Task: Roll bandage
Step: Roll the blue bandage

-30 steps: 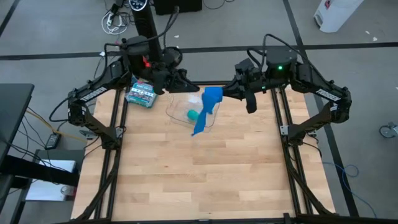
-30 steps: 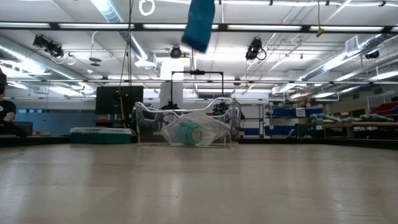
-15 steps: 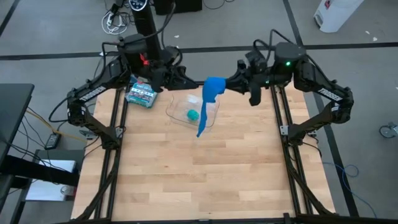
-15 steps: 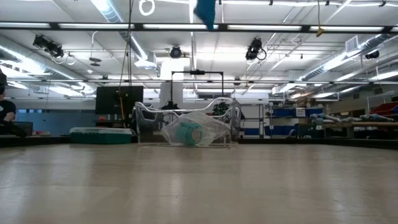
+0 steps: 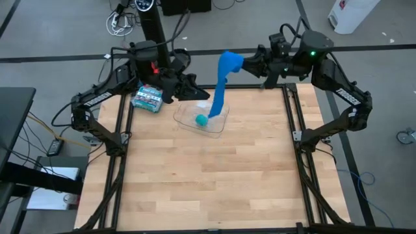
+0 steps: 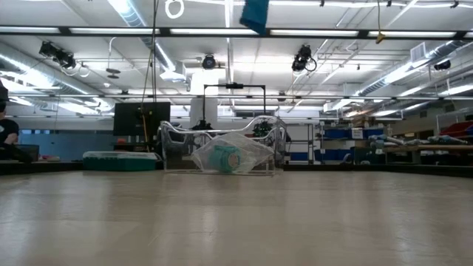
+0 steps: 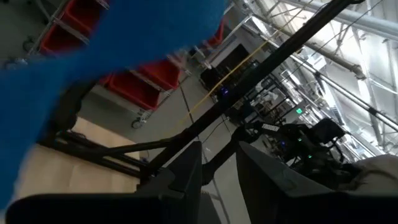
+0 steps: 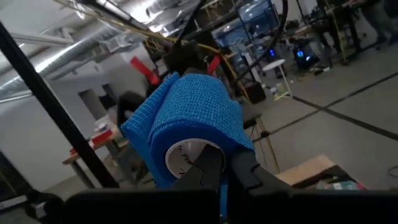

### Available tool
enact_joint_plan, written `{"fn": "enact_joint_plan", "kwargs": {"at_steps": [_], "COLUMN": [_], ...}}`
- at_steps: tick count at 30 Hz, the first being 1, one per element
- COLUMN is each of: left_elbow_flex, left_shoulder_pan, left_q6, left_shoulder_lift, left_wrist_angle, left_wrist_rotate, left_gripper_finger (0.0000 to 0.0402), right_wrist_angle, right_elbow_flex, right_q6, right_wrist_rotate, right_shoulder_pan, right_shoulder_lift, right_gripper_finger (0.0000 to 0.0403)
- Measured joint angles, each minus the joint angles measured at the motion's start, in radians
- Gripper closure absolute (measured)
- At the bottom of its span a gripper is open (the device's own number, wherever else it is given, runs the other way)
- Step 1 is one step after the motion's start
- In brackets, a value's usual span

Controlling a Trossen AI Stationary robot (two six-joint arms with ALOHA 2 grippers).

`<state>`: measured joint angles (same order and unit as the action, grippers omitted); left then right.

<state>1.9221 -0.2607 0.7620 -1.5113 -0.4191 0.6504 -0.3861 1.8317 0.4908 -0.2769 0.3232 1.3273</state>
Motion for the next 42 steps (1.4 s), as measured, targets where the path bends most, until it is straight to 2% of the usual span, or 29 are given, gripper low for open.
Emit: {"fn": "enact_joint_plan", "kwargs": {"at_steps": [4, 8, 13, 19, 24, 31, 42], "left_elbow_flex": [0.0, 0.0, 0.0, 0.0, 0.0, 0.0, 0.0], "left_shoulder_pan": [0.001, 0.001, 0.001, 0.002, 0.002, 0.008, 0.021], "left_q6": [-0.056, -0.105, -0.13, -0.16, -0.228, -0.264, -0.322], "left_shoulder_lift": [-0.001, -0.001, -0.002, -0.002, -0.002, -0.009, -0.021], "left_wrist_angle": [-0.14, -0.256, -0.263, -0.272, -0.316, -0.328, -0.357], "left_wrist_rotate": [-0.045, -0.143, -0.236, -0.287, -0.337, -0.367, -0.402], "left_gripper_finger": [0.0295, 0.0295, 0.0295, 0.0292, 0.0276, 0.0251, 0.0249], "right_wrist_angle": [0.069, 0.099, 0.09, 0.086, 0.084, 0.084, 0.131], "right_elbow_flex": [0.0, 0.0, 0.0, 0.0, 0.0, 0.0, -0.001], "right_q6": [0.012, 0.03, 0.031, 0.031, 0.047, 0.06, 0.085], "right_wrist_rotate": [-0.011, -0.007, -0.002, 0.013, 0.013, 0.016, 0.004], "right_shoulder_pan": [0.009, 0.009, 0.009, 0.0, -0.009, -0.009, -0.014], "right_shoulder_lift": [0.001, 0.0, 0.001, 0.001, 0.001, 0.011, 0.049], "right_gripper_finger": [0.0403, 0.0403, 0.0403, 0.0403, 0.0403, 0.0403, 0.0403]}}
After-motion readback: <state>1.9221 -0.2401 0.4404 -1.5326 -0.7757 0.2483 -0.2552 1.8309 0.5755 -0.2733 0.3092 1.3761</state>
